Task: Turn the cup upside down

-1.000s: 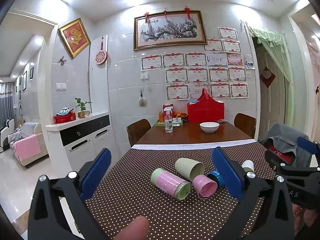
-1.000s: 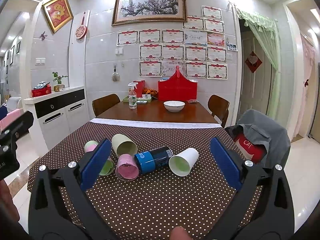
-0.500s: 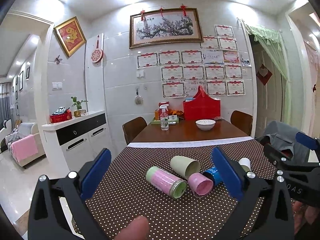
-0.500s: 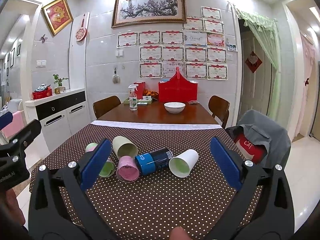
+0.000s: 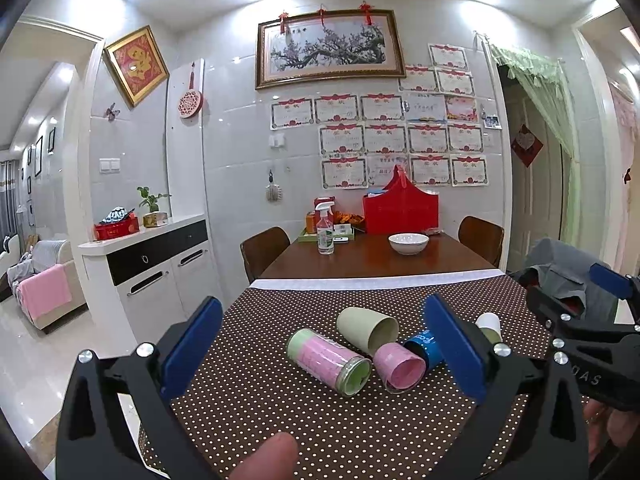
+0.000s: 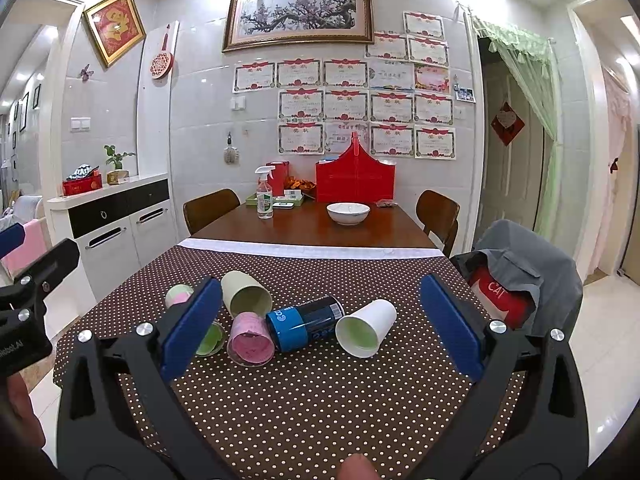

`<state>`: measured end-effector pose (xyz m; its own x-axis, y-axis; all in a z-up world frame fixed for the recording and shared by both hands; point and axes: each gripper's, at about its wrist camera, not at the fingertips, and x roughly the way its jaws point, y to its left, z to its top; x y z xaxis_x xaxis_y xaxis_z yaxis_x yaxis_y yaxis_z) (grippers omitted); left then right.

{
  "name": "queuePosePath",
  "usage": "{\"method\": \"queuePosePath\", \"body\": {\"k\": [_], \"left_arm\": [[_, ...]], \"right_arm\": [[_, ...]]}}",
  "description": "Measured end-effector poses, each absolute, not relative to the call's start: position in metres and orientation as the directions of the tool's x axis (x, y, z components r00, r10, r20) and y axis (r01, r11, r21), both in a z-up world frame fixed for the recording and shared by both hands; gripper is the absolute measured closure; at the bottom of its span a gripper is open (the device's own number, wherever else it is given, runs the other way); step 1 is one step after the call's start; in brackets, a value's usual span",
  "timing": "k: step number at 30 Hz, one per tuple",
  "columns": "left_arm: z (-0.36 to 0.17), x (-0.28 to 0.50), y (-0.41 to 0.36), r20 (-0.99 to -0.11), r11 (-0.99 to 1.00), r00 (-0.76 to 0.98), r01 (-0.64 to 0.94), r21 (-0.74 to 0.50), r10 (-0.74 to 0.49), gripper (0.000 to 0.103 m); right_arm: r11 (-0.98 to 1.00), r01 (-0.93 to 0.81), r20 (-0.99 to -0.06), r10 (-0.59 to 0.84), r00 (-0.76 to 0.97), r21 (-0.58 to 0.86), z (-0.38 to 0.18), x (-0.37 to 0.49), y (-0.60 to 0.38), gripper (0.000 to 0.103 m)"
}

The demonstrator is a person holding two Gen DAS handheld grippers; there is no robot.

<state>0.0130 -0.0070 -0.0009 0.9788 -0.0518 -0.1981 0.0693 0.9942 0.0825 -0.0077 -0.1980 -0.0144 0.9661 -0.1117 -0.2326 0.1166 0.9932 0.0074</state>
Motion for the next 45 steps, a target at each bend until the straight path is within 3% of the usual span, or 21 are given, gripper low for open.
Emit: {"method": "queuePosePath", "body": {"k": [32, 45], "left_arm": [[-0.008, 0.036, -0.017, -0.216, 0.993, 0.975, 0.081, 0.089, -0.06, 0.004], [-0.023, 0.118, -0.025, -0.396, 0.992, 0.917, 0.094, 0.09, -0.051, 0.004]], "right_arm": [[0.992, 0.127, -0.241, -0.123, 0.963, 0.003, -0.018, 0.014, -0.216, 0.006], [0.996, 0.092, -0.361, -0.082, 0.929, 0.01, -0.032, 0.076, -0.228, 0.006]]}}
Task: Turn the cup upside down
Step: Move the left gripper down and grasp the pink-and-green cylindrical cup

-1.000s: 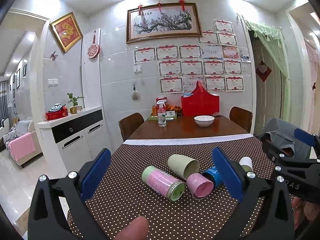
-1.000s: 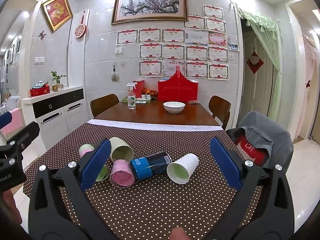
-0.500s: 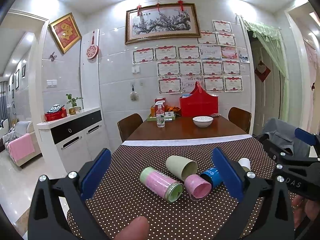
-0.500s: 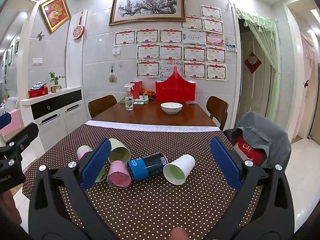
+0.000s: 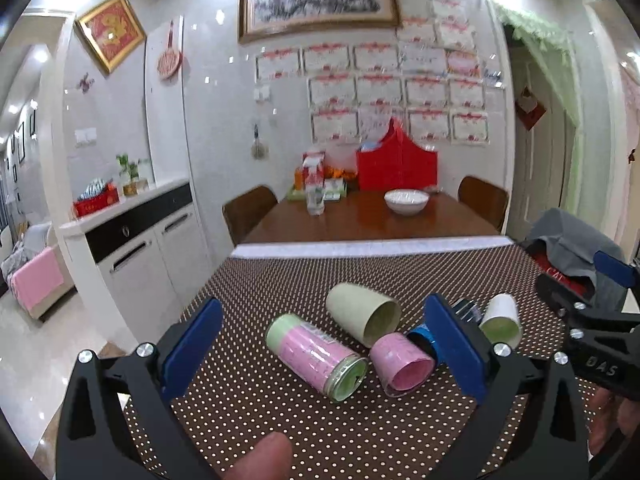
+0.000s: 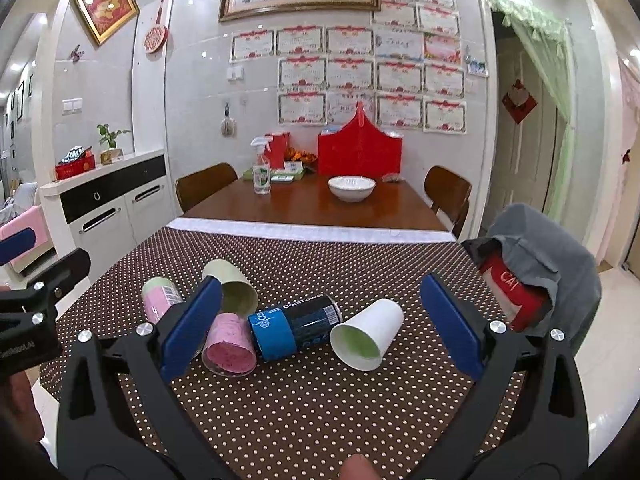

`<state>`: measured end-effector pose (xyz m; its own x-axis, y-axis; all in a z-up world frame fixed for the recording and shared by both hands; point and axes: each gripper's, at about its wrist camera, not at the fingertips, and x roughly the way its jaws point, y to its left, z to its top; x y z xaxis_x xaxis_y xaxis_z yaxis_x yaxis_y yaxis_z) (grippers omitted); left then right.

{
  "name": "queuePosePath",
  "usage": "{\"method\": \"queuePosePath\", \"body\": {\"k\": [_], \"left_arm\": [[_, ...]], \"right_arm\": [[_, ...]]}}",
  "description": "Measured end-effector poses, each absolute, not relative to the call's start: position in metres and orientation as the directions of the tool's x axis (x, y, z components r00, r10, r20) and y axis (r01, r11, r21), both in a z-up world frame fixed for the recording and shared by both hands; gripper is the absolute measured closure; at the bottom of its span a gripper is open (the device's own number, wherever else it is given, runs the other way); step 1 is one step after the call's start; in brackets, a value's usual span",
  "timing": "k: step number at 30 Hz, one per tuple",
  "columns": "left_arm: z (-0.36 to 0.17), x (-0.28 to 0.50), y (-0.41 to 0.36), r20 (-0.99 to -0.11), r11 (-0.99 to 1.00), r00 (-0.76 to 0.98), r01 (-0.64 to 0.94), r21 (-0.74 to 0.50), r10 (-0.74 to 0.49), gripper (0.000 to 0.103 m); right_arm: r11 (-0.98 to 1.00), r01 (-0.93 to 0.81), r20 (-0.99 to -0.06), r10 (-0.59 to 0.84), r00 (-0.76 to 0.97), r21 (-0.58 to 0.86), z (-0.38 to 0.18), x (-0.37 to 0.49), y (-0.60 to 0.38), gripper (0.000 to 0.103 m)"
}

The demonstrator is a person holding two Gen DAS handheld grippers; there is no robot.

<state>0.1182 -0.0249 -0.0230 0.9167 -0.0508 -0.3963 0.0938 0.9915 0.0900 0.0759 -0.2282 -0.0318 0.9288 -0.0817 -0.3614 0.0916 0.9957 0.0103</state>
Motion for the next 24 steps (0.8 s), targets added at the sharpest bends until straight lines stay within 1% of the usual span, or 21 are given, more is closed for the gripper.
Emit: {"method": "queuePosePath", "body": {"k": [3, 7, 12, 16, 24], "left_arm": [[-0.038, 0.152, -0.016, -0.501, 0.996, 0.865, 0.065, 0.055, -0.029, 0.004], [-0.058, 0.187, -0.002, -0.6, 1.0, 0.8, 0.01, 0.013, 0.0, 0.004], [-0.084, 0.229, 0.014, -0.708, 0.997, 0.706, -0.066, -0.043, 0.016, 0.004], [-0.108, 0.256, 0.02, -0.777, 0.991, 0.629, -0.105, -0.079, 0.005, 0.004], [-0.141, 0.295, 0.02, -0.833, 0.984, 0.554, -0.157, -0.084, 0.017, 0.004]], "right_arm": [[0.997, 0.082, -0.394, -0.072, 0.916, 0.009, -0.035, 0.095, -0.229, 0.006], [0.997, 0.072, -0.439, -0.061, 0.897, 0.009, -0.039, 0.124, -0.233, 0.006], [0.998, 0.058, -0.469, -0.047, 0.882, 0.009, -0.043, 0.152, -0.235, 0.006], [0.999, 0.042, -0.496, -0.031, 0.868, 0.01, -0.05, 0.172, -0.234, 0.006], [1.0, 0.008, -0.539, 0.003, 0.842, 0.018, -0.066, 0.196, -0.229, 0.006]]}}
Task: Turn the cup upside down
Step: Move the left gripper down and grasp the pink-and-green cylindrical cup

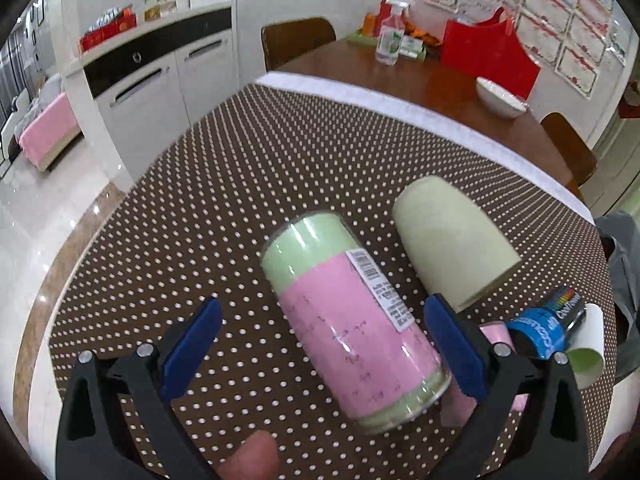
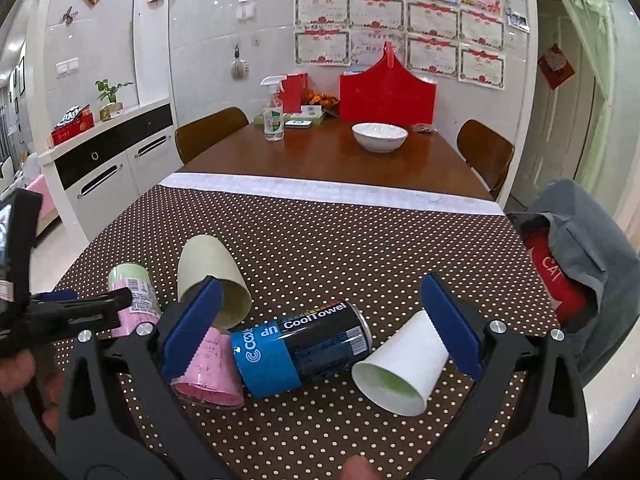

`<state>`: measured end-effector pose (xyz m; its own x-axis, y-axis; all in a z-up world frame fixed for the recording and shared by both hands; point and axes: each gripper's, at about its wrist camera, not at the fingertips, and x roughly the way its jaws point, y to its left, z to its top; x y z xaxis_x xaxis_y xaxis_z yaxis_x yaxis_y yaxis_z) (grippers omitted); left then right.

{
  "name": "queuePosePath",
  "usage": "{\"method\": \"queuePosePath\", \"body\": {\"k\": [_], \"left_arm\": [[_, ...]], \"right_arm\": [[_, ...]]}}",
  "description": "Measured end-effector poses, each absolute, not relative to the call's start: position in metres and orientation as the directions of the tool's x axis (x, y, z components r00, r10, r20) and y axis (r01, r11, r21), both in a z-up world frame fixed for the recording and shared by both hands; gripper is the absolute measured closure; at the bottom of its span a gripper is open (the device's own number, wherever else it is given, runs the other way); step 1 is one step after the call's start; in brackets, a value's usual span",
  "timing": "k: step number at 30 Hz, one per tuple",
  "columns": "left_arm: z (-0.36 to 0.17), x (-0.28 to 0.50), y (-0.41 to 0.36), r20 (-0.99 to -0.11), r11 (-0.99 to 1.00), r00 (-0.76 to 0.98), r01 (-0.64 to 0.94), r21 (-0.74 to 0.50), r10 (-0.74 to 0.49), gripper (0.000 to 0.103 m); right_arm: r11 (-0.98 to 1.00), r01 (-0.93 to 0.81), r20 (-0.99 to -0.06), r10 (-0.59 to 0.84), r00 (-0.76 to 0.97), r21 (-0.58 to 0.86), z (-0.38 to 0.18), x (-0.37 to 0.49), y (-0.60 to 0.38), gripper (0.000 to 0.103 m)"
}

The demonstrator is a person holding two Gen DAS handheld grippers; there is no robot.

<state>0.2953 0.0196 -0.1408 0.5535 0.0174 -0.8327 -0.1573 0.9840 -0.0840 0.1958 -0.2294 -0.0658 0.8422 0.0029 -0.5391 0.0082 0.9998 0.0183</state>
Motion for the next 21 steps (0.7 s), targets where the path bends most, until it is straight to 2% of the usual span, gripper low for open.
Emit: {"method": "queuePosePath", "body": {"k": [13, 15, 21], "left_arm": [[-0.172, 0.325, 0.005, -0.869, 0.989, 0.494, -0.122, -0.09, -0.018, 0.004], [-0.175, 0.327, 0.002, -0.873, 0.991, 0.487, -0.097, -0.087, -0.029, 0.012], [-0.174, 0.333, -0.009, -0.87, 0.999, 0.493, -0.04, -0.025, -0.003, 0.016]], "right_arm": [[0.999, -0.013, -0.592, 0.032, 0.806, 0.036, -0.089, 0.222, -0.227, 0.006], [0.999, -0.01, -0.597, 0.032, 0.801, 0.04, -0.091, 0.225, -0.228, 0.006], [0.999, -0.007, -0.612, 0.032, 0.79, 0.043, -0.098, 0.231, -0.231, 0.006]]}}
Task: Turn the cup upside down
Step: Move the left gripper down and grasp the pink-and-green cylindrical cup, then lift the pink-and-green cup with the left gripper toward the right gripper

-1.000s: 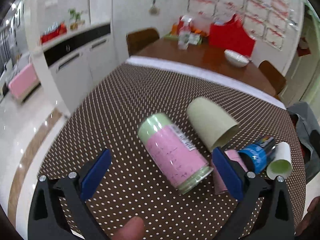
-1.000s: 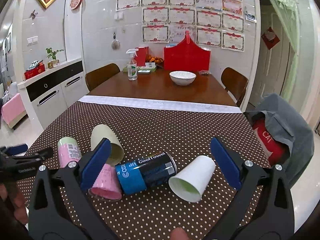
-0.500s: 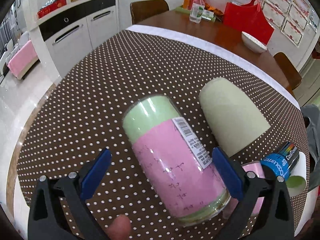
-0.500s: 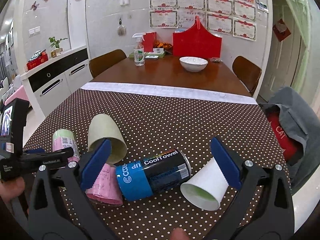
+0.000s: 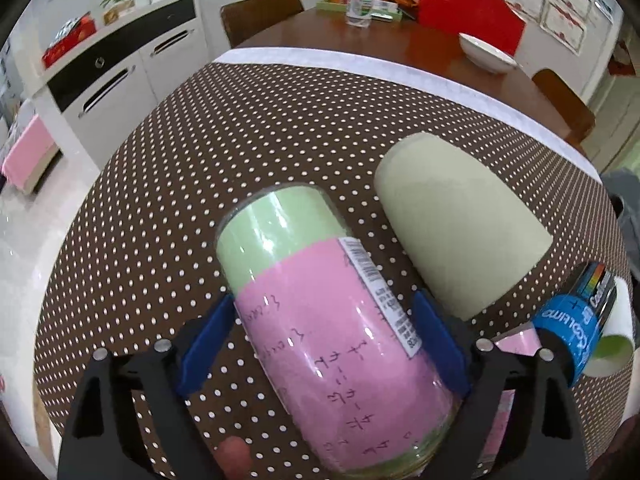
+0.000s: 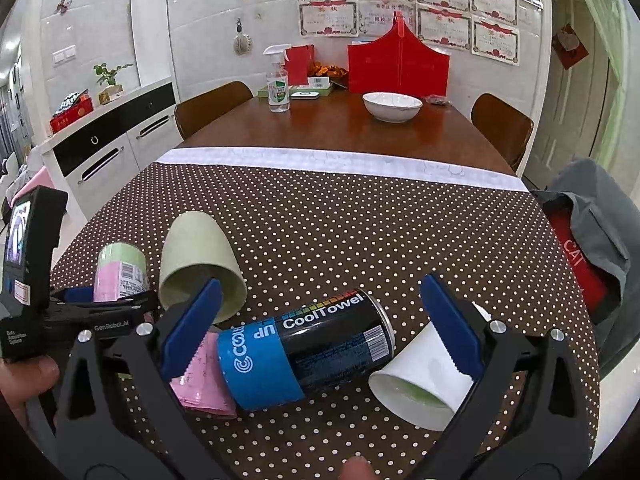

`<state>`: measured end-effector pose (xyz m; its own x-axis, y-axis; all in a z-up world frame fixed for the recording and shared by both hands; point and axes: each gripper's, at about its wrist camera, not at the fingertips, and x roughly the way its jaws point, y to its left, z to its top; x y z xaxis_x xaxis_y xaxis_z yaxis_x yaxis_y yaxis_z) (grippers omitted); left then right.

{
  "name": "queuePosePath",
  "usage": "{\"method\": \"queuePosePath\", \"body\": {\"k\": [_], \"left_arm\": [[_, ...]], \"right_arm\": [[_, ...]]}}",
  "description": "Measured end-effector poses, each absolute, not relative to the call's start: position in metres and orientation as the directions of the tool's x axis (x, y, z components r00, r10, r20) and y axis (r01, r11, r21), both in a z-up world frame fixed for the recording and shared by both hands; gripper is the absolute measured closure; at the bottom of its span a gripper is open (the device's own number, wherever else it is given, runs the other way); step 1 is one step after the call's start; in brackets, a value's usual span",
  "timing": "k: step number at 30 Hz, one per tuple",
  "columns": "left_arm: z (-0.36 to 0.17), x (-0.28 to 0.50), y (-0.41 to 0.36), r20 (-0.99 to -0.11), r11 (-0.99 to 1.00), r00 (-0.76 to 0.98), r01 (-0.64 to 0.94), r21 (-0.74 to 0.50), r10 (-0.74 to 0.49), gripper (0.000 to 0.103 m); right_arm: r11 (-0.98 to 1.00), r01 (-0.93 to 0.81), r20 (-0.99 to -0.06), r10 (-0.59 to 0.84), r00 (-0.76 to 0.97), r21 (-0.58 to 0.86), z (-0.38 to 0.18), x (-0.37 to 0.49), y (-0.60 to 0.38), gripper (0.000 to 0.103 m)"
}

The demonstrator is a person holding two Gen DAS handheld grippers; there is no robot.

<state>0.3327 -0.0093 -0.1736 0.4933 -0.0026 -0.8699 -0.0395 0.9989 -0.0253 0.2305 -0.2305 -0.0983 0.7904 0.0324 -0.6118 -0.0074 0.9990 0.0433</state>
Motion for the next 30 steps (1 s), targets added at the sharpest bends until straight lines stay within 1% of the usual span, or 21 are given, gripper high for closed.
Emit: {"method": "queuePosePath", "body": {"k": [7, 9, 12, 18, 30], "left_arm": [[-0.173, 0.332, -0.025, -0.852, 0.998, 0.523, 0.032, 0.056, 0.031, 0.02], [-0.172, 0.333, -0.029, -0.846, 0.996, 0.532, 0.056, 0.071, 0.03, 0.023], [-0.169, 0.331, -0.032, -0.843, 0.993, 0.537, 0.098, 0.065, 0.002, 0.027], [-0.168, 0.32, -0.03, -0.845, 0.987, 0.533, 0.153, 0.054, -0.036, 0.029], [-0.145, 0.292, -0.01, -0.823, 0.986, 0.564, 0.164, 0.036, -0.064, 0.031]], "right_arm": [[0.998, 0.0, -0.613, 0.034, 0.789, 0.055, -0.101, 0.23, -0.235, 0.006], [0.998, 0.002, -0.611, 0.033, 0.791, 0.056, -0.1, 0.229, -0.235, 0.006], [0.998, 0.007, -0.608, 0.031, 0.793, 0.061, -0.098, 0.228, -0.237, 0.006], [0.998, 0.015, -0.602, 0.028, 0.798, 0.065, -0.096, 0.224, -0.24, 0.006], [0.997, 0.02, -0.586, 0.028, 0.81, 0.076, -0.089, 0.21, -0.24, 0.006]]}}
